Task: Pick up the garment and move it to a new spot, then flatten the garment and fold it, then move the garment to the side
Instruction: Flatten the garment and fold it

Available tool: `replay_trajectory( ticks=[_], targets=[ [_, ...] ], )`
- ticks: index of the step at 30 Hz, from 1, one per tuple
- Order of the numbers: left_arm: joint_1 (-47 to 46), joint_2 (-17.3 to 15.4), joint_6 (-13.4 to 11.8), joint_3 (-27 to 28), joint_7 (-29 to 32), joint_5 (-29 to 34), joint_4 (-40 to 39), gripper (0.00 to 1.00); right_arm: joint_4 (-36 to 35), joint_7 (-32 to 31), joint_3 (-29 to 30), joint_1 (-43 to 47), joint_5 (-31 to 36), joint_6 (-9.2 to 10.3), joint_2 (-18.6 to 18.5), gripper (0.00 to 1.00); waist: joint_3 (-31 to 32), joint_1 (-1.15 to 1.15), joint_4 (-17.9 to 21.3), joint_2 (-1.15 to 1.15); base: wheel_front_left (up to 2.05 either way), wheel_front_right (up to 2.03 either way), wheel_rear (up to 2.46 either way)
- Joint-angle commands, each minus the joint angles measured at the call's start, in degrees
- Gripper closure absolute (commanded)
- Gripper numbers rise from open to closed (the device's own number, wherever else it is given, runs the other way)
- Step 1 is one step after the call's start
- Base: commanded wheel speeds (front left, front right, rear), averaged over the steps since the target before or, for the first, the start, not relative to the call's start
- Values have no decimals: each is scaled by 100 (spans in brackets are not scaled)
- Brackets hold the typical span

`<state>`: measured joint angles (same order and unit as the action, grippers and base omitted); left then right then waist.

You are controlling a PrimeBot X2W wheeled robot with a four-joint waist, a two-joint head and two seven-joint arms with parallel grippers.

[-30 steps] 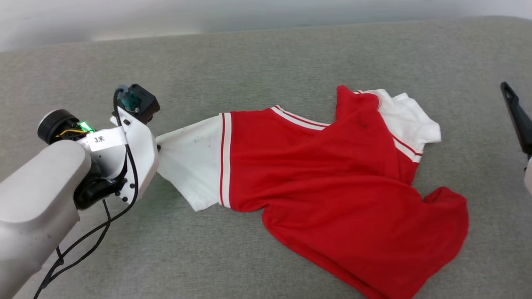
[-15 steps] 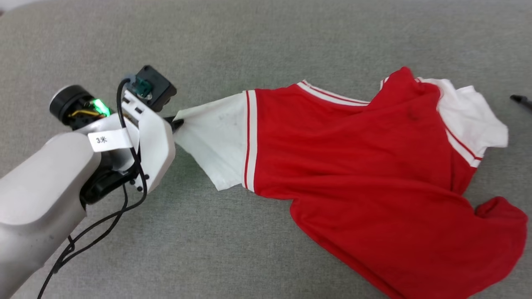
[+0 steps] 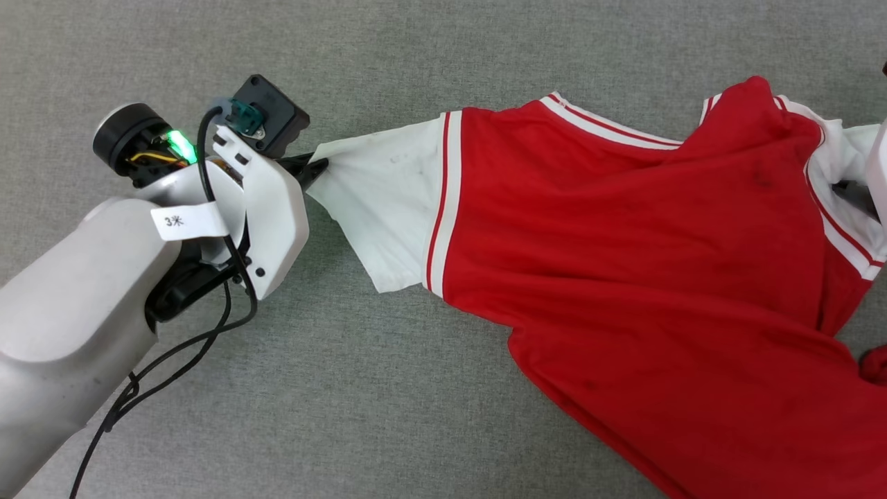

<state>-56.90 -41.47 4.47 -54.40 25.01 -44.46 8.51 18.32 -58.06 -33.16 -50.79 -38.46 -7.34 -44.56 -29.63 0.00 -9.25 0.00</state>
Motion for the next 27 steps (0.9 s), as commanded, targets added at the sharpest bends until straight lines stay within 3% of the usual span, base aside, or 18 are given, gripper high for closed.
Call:
replay_trajectory(
  ticks=[1, 3, 4, 5, 6, 13, 21, 27],
  targets=[
    [-44, -5, -18, 9, -44, 18, 27, 100, 211, -41, -350, 454, -178, -28, 241, 0, -14, 0, 19, 0, 0, 0, 0],
    [-2, -19, -17, -3, -60, 13, 71, 100, 295, 45, -441, 470, -275, -29, 267, 0, 24, 0, 57, 0, 0, 0, 0],
    [24, -21, -14, -10, -76, 11, 98, 100, 308, 127, -478, 439, -280, -29, 262, 14, 57, 0, 76, 0, 0, 0, 0],
    [45, -13, -8, -18, -103, 9, 130, 100, 324, 244, -477, 374, -282, -29, 250, 95, 99, 0, 95, 0, 0, 0, 0],
    [62, 3, -4, -28, -110, 1, 162, 100, 345, 362, -454, 305, -299, -28, 244, 100, 153, 0, 114, 0, 0, 0, 0],
    [165, -14, -49, 79, -456, -51, 320, 100, 354, 1403, -390, -132, -358, -13, 95, 100, 851, 0, 295, 0, 0, 0, 0],
    [185, -165, -239, 285, -755, -73, 142, 100, -176, 2208, -482, 4, -638, -13, -397, 100, 1712, 0, 456, 0, 0, 0, 0],
    [-40, -302, -389, 529, -875, -67, -127, 100, -685, 2616, -337, -87, -705, -13, -631, 100, 2022, 0, 577, 0, 0, 0, 0]
  ],
)
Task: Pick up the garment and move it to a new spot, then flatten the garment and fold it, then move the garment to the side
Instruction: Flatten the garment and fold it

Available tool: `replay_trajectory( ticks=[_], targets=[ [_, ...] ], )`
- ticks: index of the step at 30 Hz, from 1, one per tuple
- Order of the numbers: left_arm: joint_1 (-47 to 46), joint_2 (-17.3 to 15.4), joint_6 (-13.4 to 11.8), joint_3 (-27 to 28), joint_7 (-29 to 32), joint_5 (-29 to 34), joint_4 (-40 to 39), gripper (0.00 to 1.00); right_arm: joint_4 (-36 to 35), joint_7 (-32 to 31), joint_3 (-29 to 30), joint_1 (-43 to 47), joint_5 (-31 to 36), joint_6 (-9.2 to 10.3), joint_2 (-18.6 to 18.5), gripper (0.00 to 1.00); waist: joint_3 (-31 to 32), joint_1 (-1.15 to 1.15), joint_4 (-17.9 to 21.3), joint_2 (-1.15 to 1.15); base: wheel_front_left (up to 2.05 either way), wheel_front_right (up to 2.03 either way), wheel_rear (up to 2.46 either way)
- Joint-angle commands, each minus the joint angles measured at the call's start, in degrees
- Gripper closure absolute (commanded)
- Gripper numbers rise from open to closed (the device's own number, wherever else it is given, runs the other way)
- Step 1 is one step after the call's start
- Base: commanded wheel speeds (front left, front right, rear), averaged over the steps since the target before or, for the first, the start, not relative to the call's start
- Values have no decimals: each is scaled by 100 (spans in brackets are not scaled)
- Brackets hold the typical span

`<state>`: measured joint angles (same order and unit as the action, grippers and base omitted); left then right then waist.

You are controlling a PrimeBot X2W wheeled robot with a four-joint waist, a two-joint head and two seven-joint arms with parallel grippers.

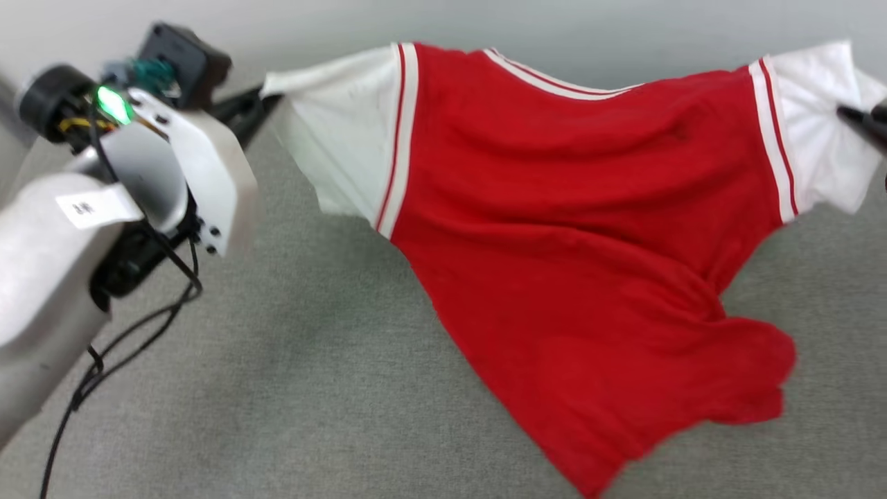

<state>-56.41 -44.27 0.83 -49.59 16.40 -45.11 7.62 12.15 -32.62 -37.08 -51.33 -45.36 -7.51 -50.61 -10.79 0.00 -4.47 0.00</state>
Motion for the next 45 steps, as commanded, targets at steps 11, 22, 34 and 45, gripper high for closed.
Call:
replay_trajectory(
  ticks=[11, 22, 34, 45],
  targets=[
    [-1292, 138, -64, 516, -14, 128, 30, 100, -369, 368, 570, -1101, 533, 5, 209, 100, -68, 0, 130, 0, 0, 0, 0],
    [-3027, 617, 94, 811, -314, 570, 1098, 100, 560, 382, 636, -3020, 1407, 5, 963, 100, -909, 0, 28, 0, 0, 0, 0],
    [-4556, 1029, 358, 1033, -976, 807, 2431, 100, 2022, 1099, 379, -4993, 2074, 5, 1758, 100, -1688, 0, -63, 0, 0, 0, 0],
    [-3793, 1294, 572, 766, -1740, 609, 3286, 100, 2910, 1913, -197, -4390, 1718, 4, 2009, 100, -1807, 0, -52, 0, 0, 0, 0]
  ],
)
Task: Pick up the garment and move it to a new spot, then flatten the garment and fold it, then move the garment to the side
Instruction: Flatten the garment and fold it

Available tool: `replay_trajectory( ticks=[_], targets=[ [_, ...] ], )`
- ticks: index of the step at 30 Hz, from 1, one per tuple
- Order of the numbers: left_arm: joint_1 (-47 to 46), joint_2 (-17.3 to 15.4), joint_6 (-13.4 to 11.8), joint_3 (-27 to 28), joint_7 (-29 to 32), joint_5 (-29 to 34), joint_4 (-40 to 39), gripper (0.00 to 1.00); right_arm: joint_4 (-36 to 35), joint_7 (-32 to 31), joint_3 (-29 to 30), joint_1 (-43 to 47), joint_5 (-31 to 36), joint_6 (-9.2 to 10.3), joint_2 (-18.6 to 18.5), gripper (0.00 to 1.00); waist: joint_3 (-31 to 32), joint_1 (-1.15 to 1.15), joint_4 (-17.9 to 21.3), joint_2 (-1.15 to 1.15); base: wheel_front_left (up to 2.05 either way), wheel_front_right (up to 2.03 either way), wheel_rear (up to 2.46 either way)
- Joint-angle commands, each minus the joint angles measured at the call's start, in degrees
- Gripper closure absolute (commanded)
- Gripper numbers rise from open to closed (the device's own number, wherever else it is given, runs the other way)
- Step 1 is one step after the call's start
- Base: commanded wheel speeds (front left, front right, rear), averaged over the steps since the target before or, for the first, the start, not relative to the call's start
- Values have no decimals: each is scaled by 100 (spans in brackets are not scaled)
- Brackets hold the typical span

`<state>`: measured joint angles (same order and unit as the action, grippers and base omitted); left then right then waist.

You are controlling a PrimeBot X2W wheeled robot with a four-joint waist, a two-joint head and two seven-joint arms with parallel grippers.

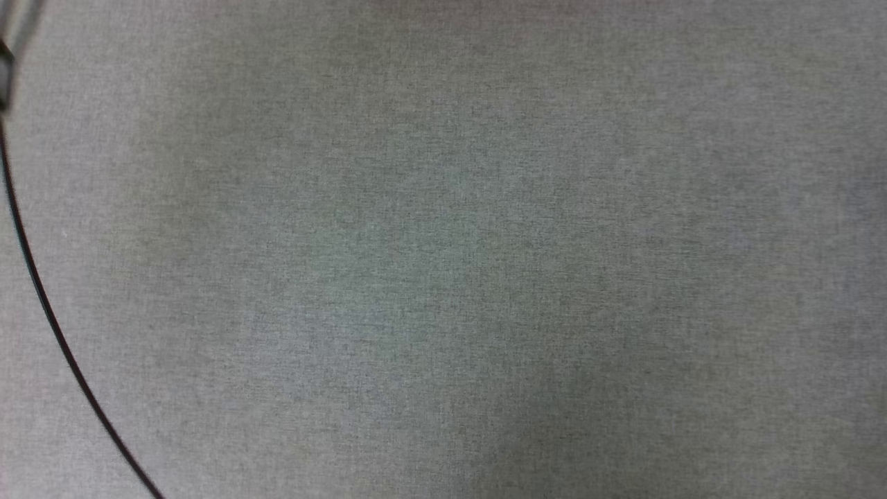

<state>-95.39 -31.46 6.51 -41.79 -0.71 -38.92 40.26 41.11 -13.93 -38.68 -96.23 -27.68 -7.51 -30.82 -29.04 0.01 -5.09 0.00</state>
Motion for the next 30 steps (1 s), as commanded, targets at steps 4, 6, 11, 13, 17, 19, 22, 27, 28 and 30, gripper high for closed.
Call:
replay_trajectory(
  ticks=[4, 6, 11, 13, 17, 19, 22, 27, 28, 30],
  targets=[
    [848, 11, 40, -155, -407, -129, 158, 100, 71, 417, -339, 756, -395, 4, 0, 100, 138, -1, 71, 0, 0, 0, 0],
    [1298, 41, 53, -204, -577, -229, 159, 100, 60, 588, -491, 1140, -584, 5, -30, 100, 241, -1, 87, 0, 0, 0, 0],
    [3048, 100, -80, -331, -1045, -577, -83, 100, -150, 1062, -1058, 2650, -1091, 5, -125, 100, 800, -1, 120, 0, 0, 0, 0],
    [3585, 116, -161, -428, -1058, -650, -219, 100, -225, 1177, -1159, 3052, -1225, 5, -198, 100, 998, -1, 108, 0, 0, 0, 0],
    [4652, -2, -384, -425, -1184, -901, -617, 100, -453, 1368, -1359, 3903, -1506, 5, -412, 100, 1408, -1, 141, 0, 0, 0, 0],
    [5226, -127, -484, -463, -1202, -1007, -840, 100, -552, 1465, -1405, 4305, -1621, 5, -533, 100, 1602, -1, 174, 0, 0, 0, 0],
    [6035, -343, -677, -494, -1230, -1170, -1241, 100, -675, 1588, -1476, 4931, -1765, 4, -678, 100, 1882, -1, 235, 0, 0, 0, 0],
    [7410, -686, -1163, -609, -1131, -1479, -1952, 100, -962, 1698, -1487, 6112, -1931, 5, -961, 100, 2345, -1, 281, 0, 0, 0, 0],
    [7760, -775, -1354, -608, -1161, -1546, -2106, 100, -1060, 1714, -1409, 6469, -1967, 5, -1037, 100, 2479, -1, 286, 0, 0, 0, 0],
    [8112, -828, -1489, -605, -1165, -1681, -2276, 100, -1138, 1775, -1227, 6844, -2031, 5, -1101, 100, 2609, -1, 277, 0, 0, 0, 0]
  ],
)
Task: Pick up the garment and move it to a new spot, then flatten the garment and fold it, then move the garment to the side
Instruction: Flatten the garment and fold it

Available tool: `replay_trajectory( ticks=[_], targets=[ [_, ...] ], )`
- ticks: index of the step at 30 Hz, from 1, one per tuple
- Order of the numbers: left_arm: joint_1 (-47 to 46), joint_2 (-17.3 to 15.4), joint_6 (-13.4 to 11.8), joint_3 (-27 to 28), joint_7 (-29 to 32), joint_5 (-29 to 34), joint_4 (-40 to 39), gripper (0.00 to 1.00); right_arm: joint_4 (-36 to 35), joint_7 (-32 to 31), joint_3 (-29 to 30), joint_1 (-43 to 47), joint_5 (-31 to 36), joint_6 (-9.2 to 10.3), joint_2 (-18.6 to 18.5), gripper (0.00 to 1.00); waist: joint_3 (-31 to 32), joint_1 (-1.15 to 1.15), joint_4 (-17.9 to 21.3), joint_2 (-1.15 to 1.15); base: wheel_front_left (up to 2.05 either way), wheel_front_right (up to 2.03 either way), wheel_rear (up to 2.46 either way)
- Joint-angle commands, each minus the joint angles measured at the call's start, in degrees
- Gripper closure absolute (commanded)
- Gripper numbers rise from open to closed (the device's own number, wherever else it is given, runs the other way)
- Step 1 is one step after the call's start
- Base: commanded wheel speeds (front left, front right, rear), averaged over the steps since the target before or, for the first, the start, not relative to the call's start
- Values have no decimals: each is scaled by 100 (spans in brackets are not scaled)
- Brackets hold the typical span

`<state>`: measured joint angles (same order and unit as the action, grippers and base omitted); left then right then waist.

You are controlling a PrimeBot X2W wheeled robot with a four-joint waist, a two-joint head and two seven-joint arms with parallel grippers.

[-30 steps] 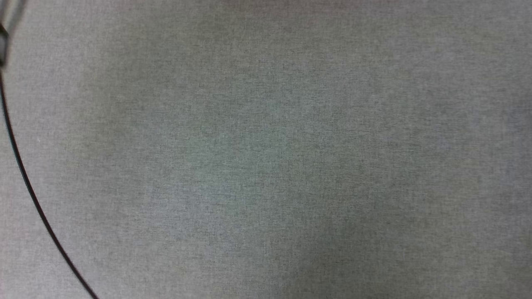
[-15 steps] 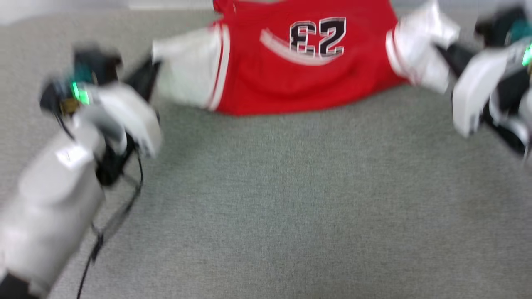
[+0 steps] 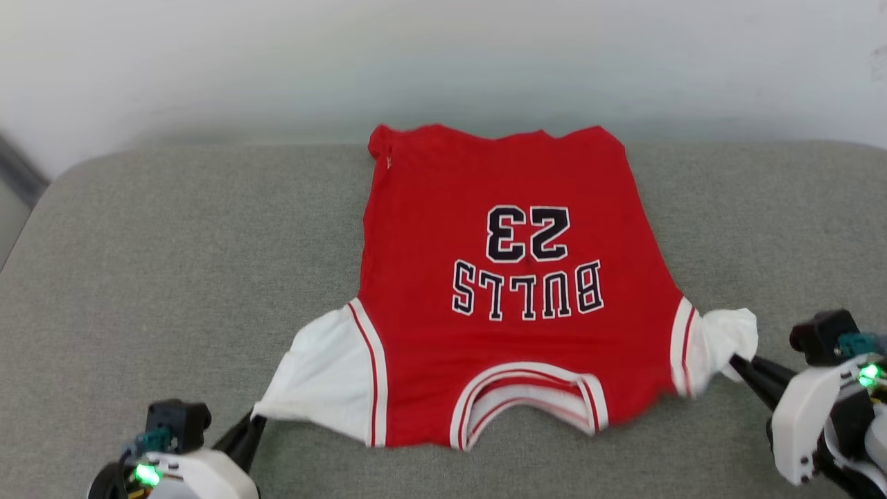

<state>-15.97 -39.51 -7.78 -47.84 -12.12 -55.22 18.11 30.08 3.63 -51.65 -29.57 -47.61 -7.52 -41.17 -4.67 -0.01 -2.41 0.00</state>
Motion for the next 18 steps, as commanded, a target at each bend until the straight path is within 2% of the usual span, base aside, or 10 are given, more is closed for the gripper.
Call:
replay_trajectory(
  ticks=[1, 5, 9, 16, 17, 18],
  targets=[
    [321, -82, -131, 25, -31, -110, -133, 100, -90, -15, 117, 405, -47, 6, -97, 100, 229, 1, 9, 0, 0, 0, 0],
    [882, -270, -421, 40, -64, -242, -396, 100, -303, -33, 417, 1184, 10, 6, -247, 100, 426, 1, -12, 0, 0, 0, 0],
    [1386, -322, -640, 75, -110, -427, -666, 100, -565, -121, 747, 1968, 82, 7, -320, 100, 530, 1, -20, 0, 0, 0, 0],
    [1763, -340, -808, 61, -170, -471, -915, 100, -906, -426, 1348, 2772, 283, 7, -229, 100, 532, 1, -49, 0, 0, 0, 0],
    [1779, -343, -835, 74, -182, -450, -947, 100, -951, -469, 1474, 2827, 334, 7, -195, 70, 523, 1, -57, 0, 0, 0, 0],
    [1782, -339, -855, 81, -187, -426, -982, 100, -1006, -520, 1595, 2869, 393, 7, -158, 44, 510, 1, -64, 0, 0, 0, 0]
  ],
)
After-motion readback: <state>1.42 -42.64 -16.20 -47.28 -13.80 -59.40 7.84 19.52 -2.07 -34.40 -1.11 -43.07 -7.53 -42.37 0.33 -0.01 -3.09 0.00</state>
